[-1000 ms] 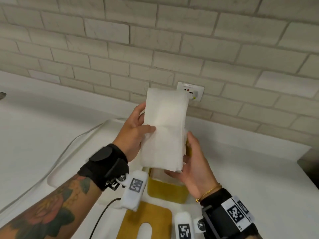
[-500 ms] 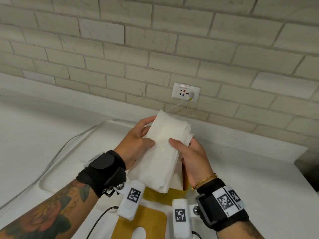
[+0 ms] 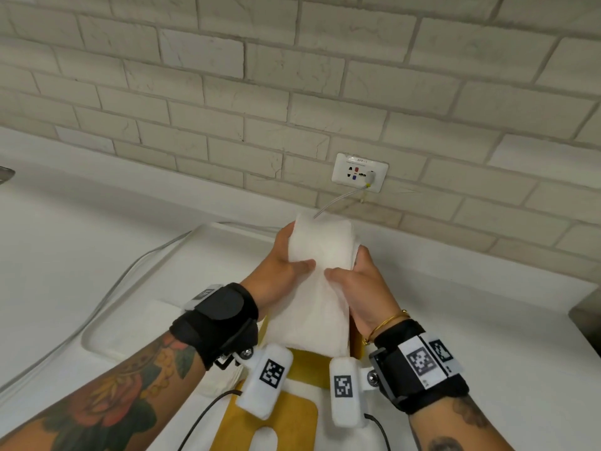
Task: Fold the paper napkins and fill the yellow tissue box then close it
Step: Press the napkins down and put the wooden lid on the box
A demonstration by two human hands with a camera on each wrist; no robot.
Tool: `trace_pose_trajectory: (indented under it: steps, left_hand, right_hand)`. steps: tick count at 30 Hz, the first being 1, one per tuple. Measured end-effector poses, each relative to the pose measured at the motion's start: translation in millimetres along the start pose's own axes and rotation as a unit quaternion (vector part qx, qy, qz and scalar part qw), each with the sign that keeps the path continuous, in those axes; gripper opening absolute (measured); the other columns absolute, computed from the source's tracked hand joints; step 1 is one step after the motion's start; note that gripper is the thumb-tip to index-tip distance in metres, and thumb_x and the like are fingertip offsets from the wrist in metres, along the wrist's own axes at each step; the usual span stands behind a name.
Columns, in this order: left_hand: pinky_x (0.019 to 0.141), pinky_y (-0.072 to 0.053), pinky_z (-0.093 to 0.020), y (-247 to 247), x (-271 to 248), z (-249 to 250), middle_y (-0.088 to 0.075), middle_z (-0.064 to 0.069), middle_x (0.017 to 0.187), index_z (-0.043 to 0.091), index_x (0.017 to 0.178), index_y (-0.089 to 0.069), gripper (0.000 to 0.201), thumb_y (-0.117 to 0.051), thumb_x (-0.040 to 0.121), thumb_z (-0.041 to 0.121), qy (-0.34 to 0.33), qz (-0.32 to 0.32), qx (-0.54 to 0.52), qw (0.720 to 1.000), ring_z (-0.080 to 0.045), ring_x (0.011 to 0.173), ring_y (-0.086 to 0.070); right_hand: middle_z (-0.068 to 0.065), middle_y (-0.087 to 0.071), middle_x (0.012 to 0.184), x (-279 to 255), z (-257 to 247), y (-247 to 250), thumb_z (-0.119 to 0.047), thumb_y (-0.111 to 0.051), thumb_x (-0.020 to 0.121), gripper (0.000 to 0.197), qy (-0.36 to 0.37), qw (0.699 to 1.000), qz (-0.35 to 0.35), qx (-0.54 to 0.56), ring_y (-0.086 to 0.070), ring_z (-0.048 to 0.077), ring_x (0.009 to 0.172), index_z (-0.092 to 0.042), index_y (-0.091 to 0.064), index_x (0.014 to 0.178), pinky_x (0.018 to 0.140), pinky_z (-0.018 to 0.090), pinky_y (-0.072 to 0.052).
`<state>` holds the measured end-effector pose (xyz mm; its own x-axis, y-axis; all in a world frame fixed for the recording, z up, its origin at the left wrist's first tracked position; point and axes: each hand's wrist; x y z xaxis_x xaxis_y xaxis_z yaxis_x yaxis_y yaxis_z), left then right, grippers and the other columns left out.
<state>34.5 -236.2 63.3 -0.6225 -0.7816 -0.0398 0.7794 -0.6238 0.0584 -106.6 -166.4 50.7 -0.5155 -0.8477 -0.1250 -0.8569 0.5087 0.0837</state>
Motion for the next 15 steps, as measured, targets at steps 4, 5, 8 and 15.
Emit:
trace_pose_trajectory:
  steps: [4,5,8,15]
  left_hand:
    - [0.068,-0.056,-0.016,1,-8,-10,-0.060,0.003,0.110,0.035,0.156,-0.008,0.075,-0.056,0.103,0.014,0.030,-0.020,0.100,0.994,-0.002,0.077,-0.069]
    - [0.076,-0.056,-0.019,1,-10,-12,-0.060,-0.001,0.118,0.034,0.156,-0.012,0.073,-0.057,0.102,0.016,0.026,-0.026,0.159,0.987,-0.006,0.085,-0.068]
    - [0.092,-0.041,-0.021,1,-15,-16,-0.052,-0.007,0.139,0.030,0.152,-0.033,0.058,-0.059,0.101,0.021,0.024,-0.039,0.320,0.946,-0.022,0.115,-0.056]
    - [0.103,-0.035,-0.021,-8,-18,-20,-0.045,-0.001,0.151,0.022,0.146,-0.048,0.049,-0.062,0.100,0.028,0.025,-0.070,0.408,0.910,-0.019,0.137,-0.045]
  right_hand:
    - [0.009,-0.062,0.118,9,6,6,-0.004,-0.055,0.088,0.052,-0.037,0.994,0.036,-0.092,-0.064,0.028,0.104,-0.018,-0.038,0.134,0.095,0.052,-0.055]
    - [0.009,-0.061,0.118,10,8,5,-0.006,-0.055,0.087,0.056,-0.051,0.991,0.030,-0.121,-0.063,0.029,0.104,-0.017,-0.035,0.138,0.097,0.052,-0.054]
    - [0.007,-0.059,0.114,9,11,-1,-0.006,-0.050,0.091,0.063,-0.080,0.977,0.003,-0.197,-0.059,0.028,0.104,-0.015,-0.026,0.148,0.094,0.042,-0.051]
    - [0.010,-0.050,0.115,3,13,-5,0.001,-0.039,0.098,0.067,-0.077,0.970,0.045,-0.226,-0.050,0.020,0.087,-0.014,-0.012,0.158,0.083,0.028,-0.039]
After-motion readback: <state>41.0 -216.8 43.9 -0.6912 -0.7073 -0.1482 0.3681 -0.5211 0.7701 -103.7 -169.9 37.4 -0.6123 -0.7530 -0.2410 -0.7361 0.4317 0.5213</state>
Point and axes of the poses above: each hand's wrist, its own x-axis towards the middle knuckle, its own y-axis out of the back of the hand, z = x × y
